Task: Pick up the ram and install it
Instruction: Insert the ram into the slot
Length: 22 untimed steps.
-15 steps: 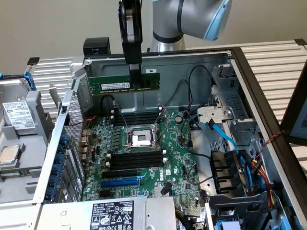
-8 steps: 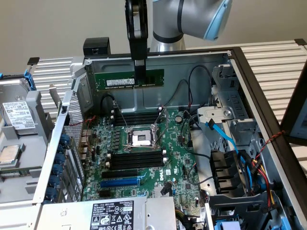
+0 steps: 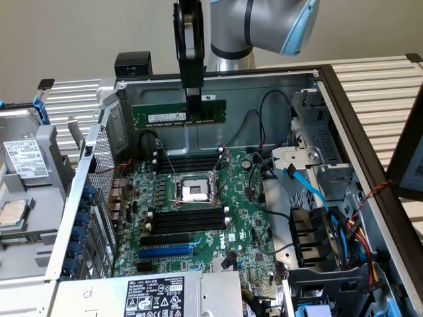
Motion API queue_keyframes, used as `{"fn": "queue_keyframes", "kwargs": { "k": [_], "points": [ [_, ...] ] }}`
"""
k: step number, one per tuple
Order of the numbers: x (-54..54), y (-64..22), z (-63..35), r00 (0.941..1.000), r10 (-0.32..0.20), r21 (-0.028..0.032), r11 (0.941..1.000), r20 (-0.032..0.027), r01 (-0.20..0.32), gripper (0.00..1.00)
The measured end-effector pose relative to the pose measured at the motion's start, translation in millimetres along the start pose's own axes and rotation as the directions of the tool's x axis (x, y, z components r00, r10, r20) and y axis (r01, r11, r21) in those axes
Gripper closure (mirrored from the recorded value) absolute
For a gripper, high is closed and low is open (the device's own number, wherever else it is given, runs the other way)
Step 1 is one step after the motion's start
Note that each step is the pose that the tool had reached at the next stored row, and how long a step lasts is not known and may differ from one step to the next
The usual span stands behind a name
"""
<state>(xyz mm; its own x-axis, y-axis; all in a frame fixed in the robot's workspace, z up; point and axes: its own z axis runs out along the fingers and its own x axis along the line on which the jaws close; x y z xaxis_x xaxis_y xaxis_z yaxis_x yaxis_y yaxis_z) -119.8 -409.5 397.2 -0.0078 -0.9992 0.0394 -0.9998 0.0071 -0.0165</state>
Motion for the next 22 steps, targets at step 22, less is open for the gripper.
{"fn": "queue_keyframes", "kwargs": {
  "k": [22],
  "points": [
    [-21.0,-3.8,39.5,0.9999,0.009,-0.0004,1.0000,0.0142,-0.009,0.88]
  ]
}}
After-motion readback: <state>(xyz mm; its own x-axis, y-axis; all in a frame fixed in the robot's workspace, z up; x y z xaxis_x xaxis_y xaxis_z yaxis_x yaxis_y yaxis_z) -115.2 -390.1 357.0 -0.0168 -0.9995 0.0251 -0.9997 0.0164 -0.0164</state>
